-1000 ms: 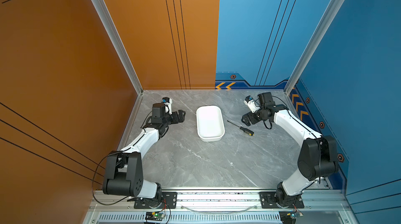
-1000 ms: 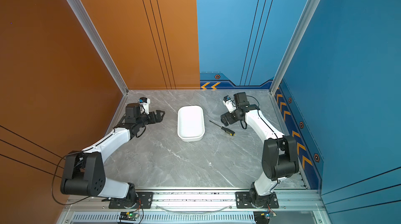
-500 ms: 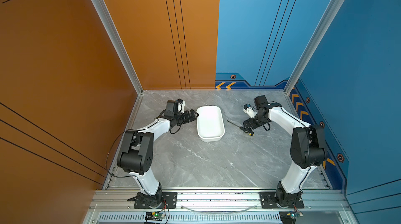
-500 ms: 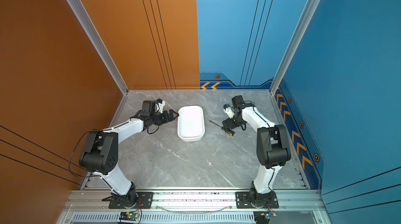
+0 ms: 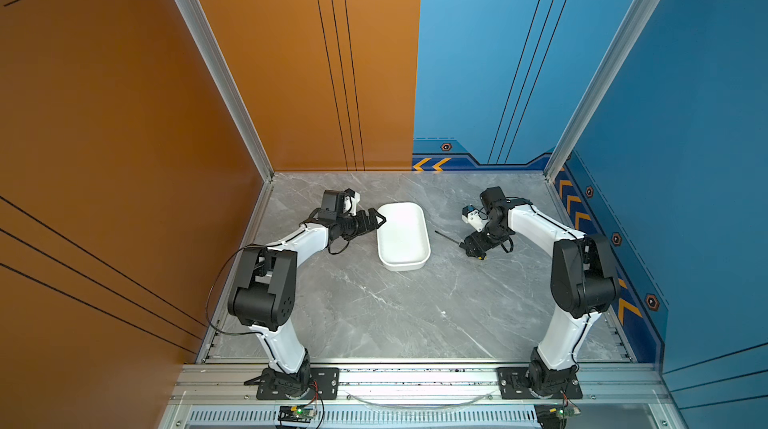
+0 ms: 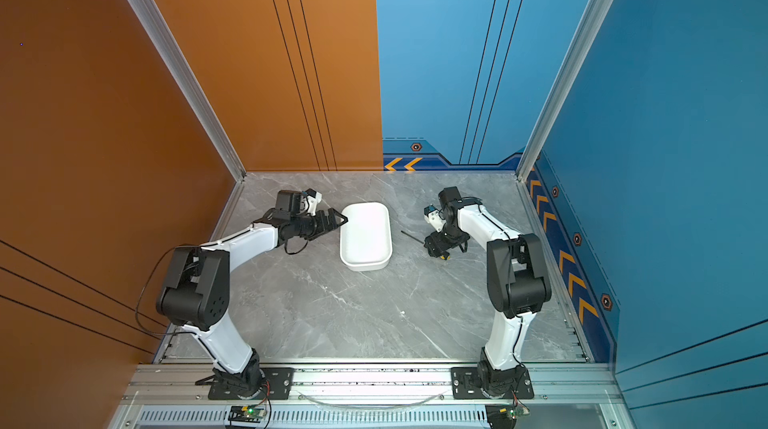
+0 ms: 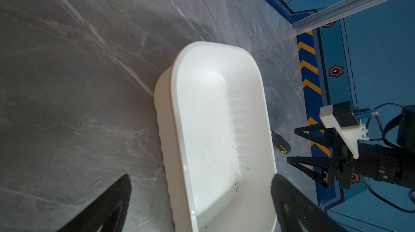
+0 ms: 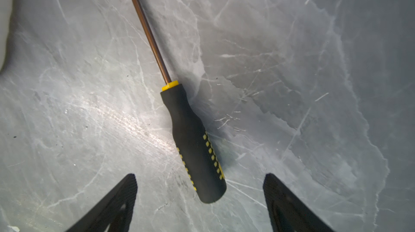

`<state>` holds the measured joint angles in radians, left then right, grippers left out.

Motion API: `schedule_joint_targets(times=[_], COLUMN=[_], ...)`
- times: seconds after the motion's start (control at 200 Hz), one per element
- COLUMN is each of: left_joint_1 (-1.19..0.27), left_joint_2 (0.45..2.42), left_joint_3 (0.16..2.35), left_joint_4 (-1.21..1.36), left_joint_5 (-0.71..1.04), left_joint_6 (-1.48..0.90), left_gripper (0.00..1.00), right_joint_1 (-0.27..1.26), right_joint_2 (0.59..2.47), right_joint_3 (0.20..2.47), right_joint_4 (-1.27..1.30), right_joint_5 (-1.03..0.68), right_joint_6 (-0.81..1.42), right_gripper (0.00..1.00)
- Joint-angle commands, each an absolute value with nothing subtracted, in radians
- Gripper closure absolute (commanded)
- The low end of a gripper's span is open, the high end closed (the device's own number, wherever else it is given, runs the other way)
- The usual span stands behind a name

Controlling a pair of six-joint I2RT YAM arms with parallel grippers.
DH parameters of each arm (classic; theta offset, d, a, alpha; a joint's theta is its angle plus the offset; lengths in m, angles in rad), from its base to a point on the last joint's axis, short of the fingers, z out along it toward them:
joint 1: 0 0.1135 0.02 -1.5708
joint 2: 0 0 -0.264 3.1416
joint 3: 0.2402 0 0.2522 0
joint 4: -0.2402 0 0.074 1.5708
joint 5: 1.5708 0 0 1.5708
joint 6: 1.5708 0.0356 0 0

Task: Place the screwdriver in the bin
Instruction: 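Lower the right gripper over the screwdriver handle and close on it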

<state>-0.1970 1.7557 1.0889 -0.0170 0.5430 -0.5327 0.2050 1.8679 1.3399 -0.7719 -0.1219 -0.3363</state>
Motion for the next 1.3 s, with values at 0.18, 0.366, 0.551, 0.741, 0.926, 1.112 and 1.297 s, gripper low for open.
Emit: schedule_joint_targets(times=[0.18,0.366,0.551,0.741,0.926,1.112,1.297], left_joint_1=[-0.199,-0.192,-0.189,-0.181,-0.175,-0.164,-0.149], left_joint_2=[1.772,1.772,1.779,1.773,1.762,1.746,1.726], left_joint_3=[1.099,1.092,1.086,1.074,1.065,1.051,1.041], left_joint_4=[-0.028,-0.027,-0.027,-0.026,-0.025,-0.026,-0.036], left_joint_5=[0.606,0.615,0.617,0.616,0.617,0.617,0.616], left_joint_6=[-0.537,-0.534,-0.53,-0.531,-0.531,-0.528,-0.523], left_gripper=[0.02,0.02,0.02,0.02,0.02,0.02,0.02], right_joint_1=[0.221,0.226,0.227,0.226,0.228,0.235,0.239], right_joint_2=[1.929,1.951,1.967,1.983,2.0,2.018,2.038], right_joint_3=[1.373,1.378,1.391,1.399,1.407,1.427,1.445], right_joint_4=[-0.831,-0.831,-0.831,-0.831,-0.843,-0.87,-0.897], right_joint_5=[-0.095,-0.095,-0.103,-0.101,-0.112,-0.098,-0.104], right_joint_6=[-0.33,-0.315,-0.298,-0.29,-0.281,-0.269,-0.256], right_gripper=[0.21,0.27,0.34,0.46,0.59,0.64,0.8])
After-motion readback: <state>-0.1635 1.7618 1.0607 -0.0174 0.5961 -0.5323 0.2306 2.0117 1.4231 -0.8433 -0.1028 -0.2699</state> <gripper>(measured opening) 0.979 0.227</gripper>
